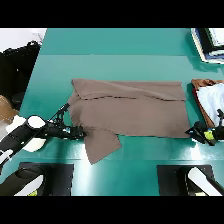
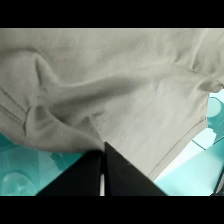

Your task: Fold the shirts.

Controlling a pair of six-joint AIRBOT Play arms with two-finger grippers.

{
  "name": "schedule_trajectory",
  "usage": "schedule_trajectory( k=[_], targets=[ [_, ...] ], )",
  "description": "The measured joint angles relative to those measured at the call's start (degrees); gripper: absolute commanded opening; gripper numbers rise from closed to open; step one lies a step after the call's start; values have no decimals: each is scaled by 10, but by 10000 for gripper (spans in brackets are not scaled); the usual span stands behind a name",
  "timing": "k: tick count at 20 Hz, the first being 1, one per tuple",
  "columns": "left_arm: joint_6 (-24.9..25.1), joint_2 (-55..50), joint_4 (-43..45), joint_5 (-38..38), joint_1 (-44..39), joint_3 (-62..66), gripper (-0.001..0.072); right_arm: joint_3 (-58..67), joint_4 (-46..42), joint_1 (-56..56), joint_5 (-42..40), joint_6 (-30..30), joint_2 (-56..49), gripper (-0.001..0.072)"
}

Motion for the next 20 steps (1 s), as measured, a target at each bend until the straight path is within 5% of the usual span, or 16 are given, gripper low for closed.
schedule_trajectory(
  k=[1, 2, 7, 16, 20],
  targets=[
    [0, 0, 1, 0, 0, 0, 30, 0, 0, 6, -6, 0, 0, 25],
    [0, 0, 4, -1, 0, 0, 30, 0, 0, 12, -6, 0, 0, 17],
    [-12, 18, 54, -47, 0, 29, 29, 24, -15, 29, 13, -5, 27, 16],
    [-150, 222, 164, -254, 0, 83, 30, 74, -113, 35, 150, -10, 197, 16],
    [-169, 228, 189, -264, 0, 153, 31, 113, -119, 64, 168, -8, 204, 16]
  ],
)
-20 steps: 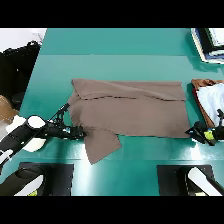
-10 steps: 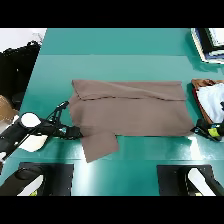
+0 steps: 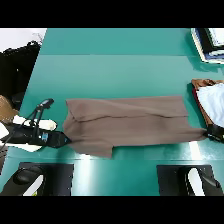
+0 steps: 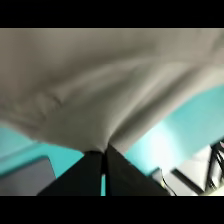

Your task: Fold the shirts.

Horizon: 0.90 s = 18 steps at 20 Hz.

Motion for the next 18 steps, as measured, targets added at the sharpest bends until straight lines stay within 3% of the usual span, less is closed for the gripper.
schedule_trajectory(
  k=[4, 12, 13, 14, 15, 16, 18],
  targets=[
    [26, -95, 34, 75, 0, 61, 31, 71, 0, 61, -27, 12, -92, 16],
    [71, -338, 51, 254, 0, 148, 32, 248, 11, 146, -81, 23, -374, 19],
    [73, -358, 52, 270, 0, 160, 36, 269, 23, 148, -83, 23, -402, 50],
    [74, -374, 53, 283, 0, 170, 245, 289, 37, 148, -84, 23, -426, 245],
    [75, -384, 53, 294, 0, 179, 536, 308, 54, 146, -86, 23, -450, 384],
    [75, -391, 53, 304, 0, 186, 591, 328, 72, 141, -86, 19, -470, 392],
    [72, -402, 54, 309, 0, 203, 592, 361, 102, 128, -84, 7, -501, 393]
  ],
)
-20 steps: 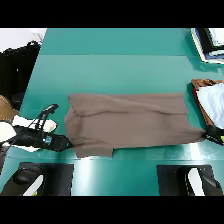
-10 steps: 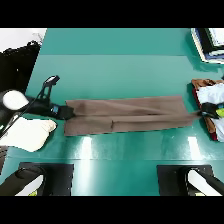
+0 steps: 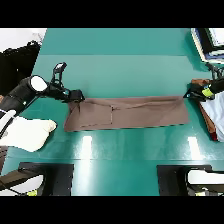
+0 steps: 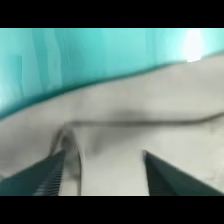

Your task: Fold the shirts.

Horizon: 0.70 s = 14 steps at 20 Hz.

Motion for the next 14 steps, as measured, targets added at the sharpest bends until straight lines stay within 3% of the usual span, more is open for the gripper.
schedule_trajectory(
  k=[1, 2, 3, 4, 5, 14],
  targets=[
    [-2, -3, 0, -3, 0, 10, 591, 12, 12, -9, 8, -8, -9, 392],
    [-4, -5, 0, -15, 0, 22, 486, 21, 20, -19, 19, -18, -17, 392],
    [-6, -6, -1, -29, 0, 34, 241, 26, 27, -31, 30, -29, -22, 405],
    [-6, -7, -2, -47, 0, 44, 56, 27, 32, -45, 45, -40, -26, 534],
    [-6, -8, -7, -65, 0, 54, 32, 23, 36, -59, 57, -51, -29, 567],
    [17, -10, -84, -114, -9, 76, 32, -57, 110, -125, 85, -136, -94, 531]
  ],
)
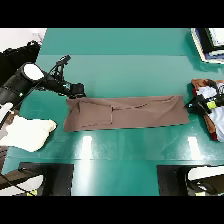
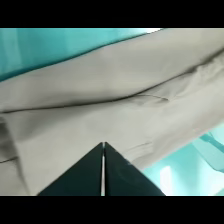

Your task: Fold the shirts.

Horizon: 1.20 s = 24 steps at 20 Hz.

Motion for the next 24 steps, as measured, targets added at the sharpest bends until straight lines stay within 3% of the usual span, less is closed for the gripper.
schedule_trajectory(
  k=[1, 2, 4, 6, 10, 14, 24],
  targets=[
    [0, 0, -2, 0, -7, 0, 32, -3, 9, 7, 0, -5, -7, 425],
    [0, 0, -5, 5, -17, 1, 31, -5, 13, 14, -5, -8, -12, 394],
    [-2, -2, -8, 20, -38, 1, 32, -7, 14, 29, -16, -15, -18, 237],
    [-18, -9, -10, 43, -62, 1, 31, -8, 13, 43, -22, -28, -22, 32],
    [-37, -53, -35, 98, -114, 2, 31, -9, 11, 62, -11, -55, -16, 16],
    [-43, -129, -63, 125, -162, 35, 31, -2, 79, 72, 8, -60, 44, 16],
    [-53, -301, -78, 116, -237, 173, 31, 144, 156, 216, 44, 32, 177, 16]
  ],
)
